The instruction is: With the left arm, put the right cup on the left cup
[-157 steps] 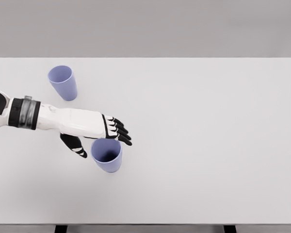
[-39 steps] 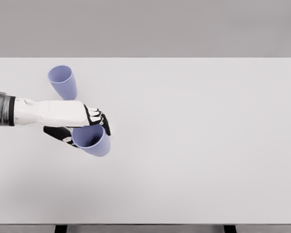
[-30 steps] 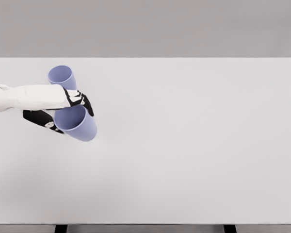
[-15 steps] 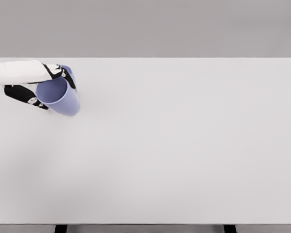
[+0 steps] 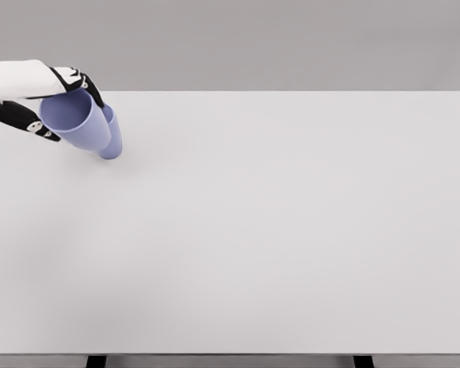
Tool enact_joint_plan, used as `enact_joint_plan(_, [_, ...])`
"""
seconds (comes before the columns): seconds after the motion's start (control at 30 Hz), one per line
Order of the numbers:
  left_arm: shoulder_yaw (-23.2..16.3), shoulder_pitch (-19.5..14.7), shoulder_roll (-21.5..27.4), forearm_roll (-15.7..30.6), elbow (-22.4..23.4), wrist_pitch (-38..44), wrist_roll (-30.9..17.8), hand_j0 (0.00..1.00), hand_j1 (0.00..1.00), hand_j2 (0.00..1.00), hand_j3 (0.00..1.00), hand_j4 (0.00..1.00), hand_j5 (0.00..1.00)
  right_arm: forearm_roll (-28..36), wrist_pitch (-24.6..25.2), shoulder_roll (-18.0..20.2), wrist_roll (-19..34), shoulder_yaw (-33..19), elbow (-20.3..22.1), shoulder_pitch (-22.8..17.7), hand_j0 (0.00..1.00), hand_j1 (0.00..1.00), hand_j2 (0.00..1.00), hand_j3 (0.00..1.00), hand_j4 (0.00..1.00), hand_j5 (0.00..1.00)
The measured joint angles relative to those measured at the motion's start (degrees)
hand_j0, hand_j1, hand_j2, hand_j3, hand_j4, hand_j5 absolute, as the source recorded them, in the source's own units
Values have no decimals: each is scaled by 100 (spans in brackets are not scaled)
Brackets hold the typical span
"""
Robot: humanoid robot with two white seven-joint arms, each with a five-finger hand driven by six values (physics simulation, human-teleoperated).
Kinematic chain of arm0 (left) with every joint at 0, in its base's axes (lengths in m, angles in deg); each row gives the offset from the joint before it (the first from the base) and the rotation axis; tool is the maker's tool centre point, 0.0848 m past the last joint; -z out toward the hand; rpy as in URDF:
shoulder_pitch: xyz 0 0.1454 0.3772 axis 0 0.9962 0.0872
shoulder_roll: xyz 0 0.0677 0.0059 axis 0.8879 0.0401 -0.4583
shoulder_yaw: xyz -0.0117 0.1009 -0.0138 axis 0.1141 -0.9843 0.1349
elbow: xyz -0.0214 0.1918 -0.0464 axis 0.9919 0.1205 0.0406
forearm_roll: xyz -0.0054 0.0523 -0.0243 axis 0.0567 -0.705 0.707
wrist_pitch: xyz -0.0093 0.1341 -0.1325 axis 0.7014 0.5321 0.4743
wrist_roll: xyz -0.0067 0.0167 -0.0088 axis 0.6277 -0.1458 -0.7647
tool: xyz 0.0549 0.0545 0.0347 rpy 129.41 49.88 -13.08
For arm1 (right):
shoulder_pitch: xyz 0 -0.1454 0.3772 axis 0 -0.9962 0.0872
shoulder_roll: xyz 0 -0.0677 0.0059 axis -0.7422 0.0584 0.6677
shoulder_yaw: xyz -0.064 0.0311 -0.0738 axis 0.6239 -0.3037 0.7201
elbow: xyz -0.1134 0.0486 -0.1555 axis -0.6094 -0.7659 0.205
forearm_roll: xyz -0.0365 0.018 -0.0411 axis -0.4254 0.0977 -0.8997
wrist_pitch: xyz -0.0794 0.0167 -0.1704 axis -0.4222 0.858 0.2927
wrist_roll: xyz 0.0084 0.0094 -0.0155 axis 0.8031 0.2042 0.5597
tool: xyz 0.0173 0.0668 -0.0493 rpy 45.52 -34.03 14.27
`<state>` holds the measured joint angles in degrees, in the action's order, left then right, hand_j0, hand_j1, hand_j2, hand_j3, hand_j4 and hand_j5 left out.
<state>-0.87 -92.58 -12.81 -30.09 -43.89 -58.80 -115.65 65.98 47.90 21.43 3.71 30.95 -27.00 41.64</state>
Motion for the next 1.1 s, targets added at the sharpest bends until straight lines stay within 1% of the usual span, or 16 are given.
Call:
enact_joint_plan(0.07, [-159, -249, -28, 24, 91, 4, 1, 33, 33, 33, 33, 33, 33, 0, 0, 0, 0, 1, 0, 0, 100, 100, 100, 100, 100, 100])
enact_joint_plan(0.13, [-266, -266, -76, 35, 179, 2, -3, 33, 33, 33, 33, 33, 33, 0, 0, 0, 0, 0, 0, 0, 100, 100, 100, 100, 100, 100])
enact_joint_plan(0.17, [-314, -345, -123, 39, 244, 1, -3, 33, 33, 33, 33, 33, 33, 0, 0, 0, 0, 0, 0, 0, 100, 100, 100, 100, 100, 100])
enact_joint_plan(0.27, [-580, -688, -322, 66, 520, 4, -2, 33, 33, 33, 33, 33, 33, 0, 0, 0, 0, 0, 0, 0, 100, 100, 100, 100, 100, 100])
enact_joint_plan(0.33, [-737, -714, -466, 67, 716, 0, -5, 33, 33, 33, 33, 33, 33, 0, 0, 0, 0, 0, 0, 0, 100, 100, 100, 100, 100, 100])
enact_joint_plan(0.4, [-835, -837, -586, 70, 884, -1, -8, 33, 33, 33, 33, 33, 33, 0, 0, 0, 0, 0, 0, 0, 100, 100, 100, 100, 100, 100])
enact_joint_plan(0.5, [-1105, -1257, -672, 169, 1043, 3, -31, 33, 33, 33, 33, 33, 33, 0, 0, 0, 0, 0, 0, 0, 100, 100, 100, 100, 100, 100])
enact_joint_plan(0.53, [-1224, -1338, -687, 207, 1095, 2, -47, 33, 33, 33, 33, 33, 33, 0, 0, 0, 0, 1, 0, 0, 100, 100, 100, 100, 100, 100])
enact_joint_plan(0.6, [-1392, -1356, -735, 257, 1219, -5, -84, 33, 33, 33, 33, 33, 33, 0, 0, 0, 0, 0, 0, 9, 100, 100, 100, 100, 100, 100])
enact_joint_plan(0.7, [-1519, -1426, -813, 314, 1377, -7, -119, 33, 33, 33, 33, 33, 33, -2, 0, 0, 0, 0, 0, 0, 100, 100, 100, 100, 100, 100])
enact_joint_plan(0.73, [-1572, -1557, -832, 351, 1411, -8, -132, 33, 33, 33, 33, 33, 33, -1, 0, 0, 0, 0, 0, 0, 100, 100, 100, 100, 100, 100])
enact_joint_plan(0.8, [-1714, -1690, -862, 446, 1478, -1, -125, 33, 33, 33, 33, 33, 33, -1, 0, 0, 0, 0, 0, 9, 100, 100, 100, 100, 100, 100])
enact_joint_plan(0.87, [-1830, -1707, -908, 511, 1565, -14, -142, 34, 34, 34, 34, 34, 34, 0, 0, 0, 0, 0, 0, 0, 100, 100, 100, 100, 100, 100])
enact_joint_plan(1.1, [-1930, -1804, -1018, 626, 1839, -1, -146, 34, 34, 34, 34, 34, 34, 0, 0, 0, 0, 0, 0, 0, 100, 100, 100, 100, 100, 100])
